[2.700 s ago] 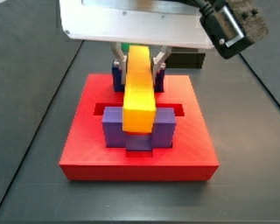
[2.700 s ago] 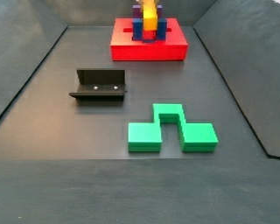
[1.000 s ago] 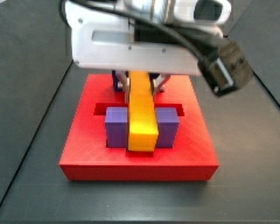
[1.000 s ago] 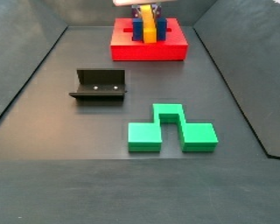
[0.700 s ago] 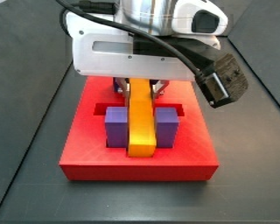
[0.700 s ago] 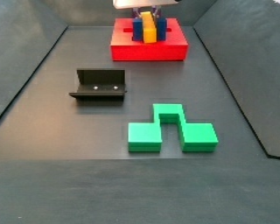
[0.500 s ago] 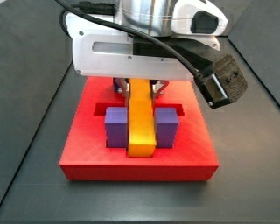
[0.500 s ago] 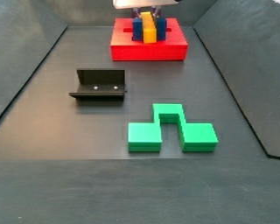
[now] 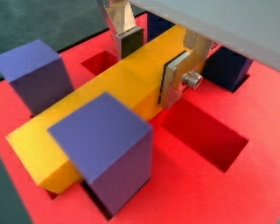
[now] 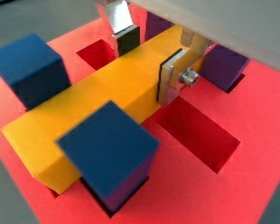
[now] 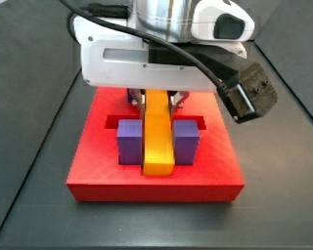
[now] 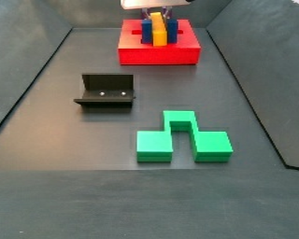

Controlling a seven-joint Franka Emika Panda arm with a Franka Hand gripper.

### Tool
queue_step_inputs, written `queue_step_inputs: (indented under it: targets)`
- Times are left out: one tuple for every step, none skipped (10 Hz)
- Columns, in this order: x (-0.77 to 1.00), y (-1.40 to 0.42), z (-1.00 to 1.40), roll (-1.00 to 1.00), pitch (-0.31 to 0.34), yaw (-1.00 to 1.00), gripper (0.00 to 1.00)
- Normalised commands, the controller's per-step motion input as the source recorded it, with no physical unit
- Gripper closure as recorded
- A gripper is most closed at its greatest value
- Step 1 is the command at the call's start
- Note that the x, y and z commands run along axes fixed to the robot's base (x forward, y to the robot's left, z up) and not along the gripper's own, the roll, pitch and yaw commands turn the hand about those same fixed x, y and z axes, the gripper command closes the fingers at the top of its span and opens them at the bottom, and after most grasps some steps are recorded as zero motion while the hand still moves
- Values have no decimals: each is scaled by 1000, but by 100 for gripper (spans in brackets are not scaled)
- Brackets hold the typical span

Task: Pick up the yellow object. Move up. Move to above the board. Insert the yellow object.
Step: Insert the yellow object.

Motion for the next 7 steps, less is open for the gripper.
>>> queue_step_inputs:
  targets:
    - [51,-123,-197,-20,0,-151,100]
    - [26,0,-217,-3,0,-171,100]
    - [54,86,-220,0,0,-106,100]
    - [3,54,-297,16,-29,-69,100]
    - [23,0,-86,0,0,0,100]
    - [0,0,0,0,19,0,100]
    - [0,0,0,0,0,0,100]
